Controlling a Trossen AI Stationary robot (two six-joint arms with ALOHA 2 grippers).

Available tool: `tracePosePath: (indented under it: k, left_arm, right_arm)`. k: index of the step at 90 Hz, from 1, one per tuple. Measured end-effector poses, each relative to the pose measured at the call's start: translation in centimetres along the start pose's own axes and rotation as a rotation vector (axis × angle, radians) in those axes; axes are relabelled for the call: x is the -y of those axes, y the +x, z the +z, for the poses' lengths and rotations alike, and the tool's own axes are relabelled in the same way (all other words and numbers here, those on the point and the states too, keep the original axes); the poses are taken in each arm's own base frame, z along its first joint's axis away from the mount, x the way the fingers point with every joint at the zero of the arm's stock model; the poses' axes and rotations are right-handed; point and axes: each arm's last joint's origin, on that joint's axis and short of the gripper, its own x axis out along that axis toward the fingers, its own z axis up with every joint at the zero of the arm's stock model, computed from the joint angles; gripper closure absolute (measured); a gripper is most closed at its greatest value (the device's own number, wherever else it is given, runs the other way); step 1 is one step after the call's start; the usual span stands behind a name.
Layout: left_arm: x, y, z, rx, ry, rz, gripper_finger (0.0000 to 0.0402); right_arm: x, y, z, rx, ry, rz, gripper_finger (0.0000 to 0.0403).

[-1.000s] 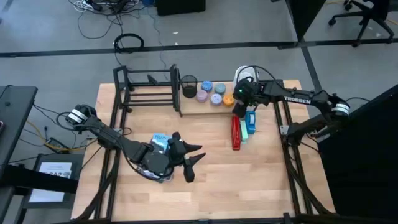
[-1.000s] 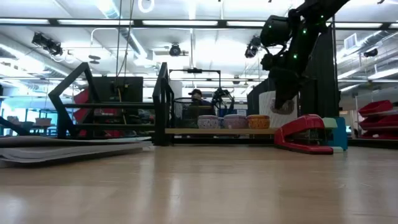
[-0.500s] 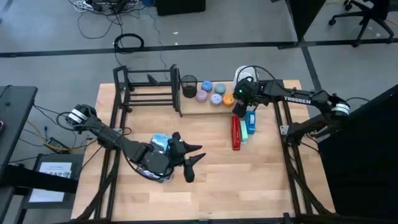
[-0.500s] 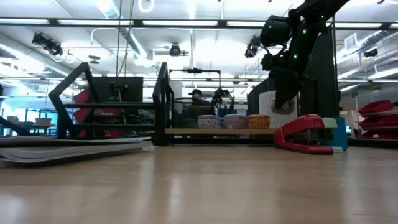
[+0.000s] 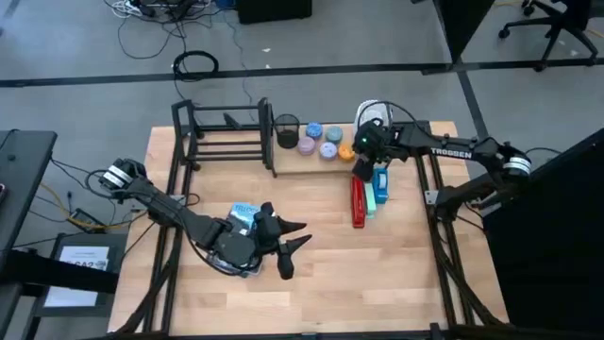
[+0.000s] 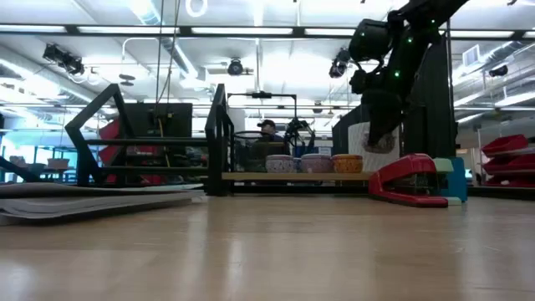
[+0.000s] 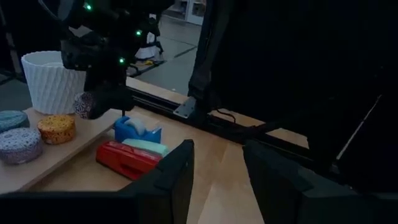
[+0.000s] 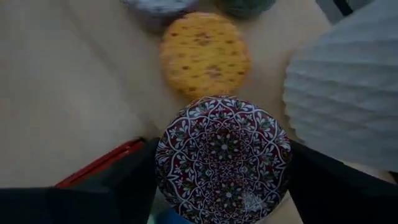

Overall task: Stock shelves
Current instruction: Put the dark red scented candle on the shelf, then put the blue book on the bookshelf

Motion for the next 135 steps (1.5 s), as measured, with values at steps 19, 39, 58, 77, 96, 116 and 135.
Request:
tracePosePath:
  k: [19,39,58,77,96,116,135]
  left_arm:
    - [0.0,0.0,0.0,0.003,-0.002,-0.001,0.0275]
    - [-0.1,0.1,0.2,0.010,-0.006,0.002,0.0275]
    - [-0.1,0.2,0.2,0.014,-0.011,0.003,0.0275]
    - [-0.1,0.2,0.3,0.019,-0.017,0.000,0.0275]
    - [-0.1,0.2,0.3,0.021,-0.020,-0.001,0.0275]
    - [-0.1,0.2,0.3,0.020,-0.020,-0.001,0.0275]
    - [-0.1,0.1,0.2,0.012,-0.005,0.000,0.0275]
  right_arm:
    - [-0.2,-0.7,0.4,-0.003,-0.178,0.023,0.0127]
    - [1.3,-0.6,0.8,-0.051,-0.317,0.004,0.0127]
    - [0.7,3.3,0.6,-0.209,-0.402,0.009,0.0128]
    - [-0.1,4.5,0.7,-0.256,-0.443,-0.039,0.0114]
    - [0.5,2.8,1.5,-0.199,-0.432,-0.104,0.0079]
    - [0.8,1.3,2.2,-0.136,-0.412,-0.138,0.0049]
    - [-0.4,-0.9,2.1,-0.063,-0.439,-0.166,0.0045]
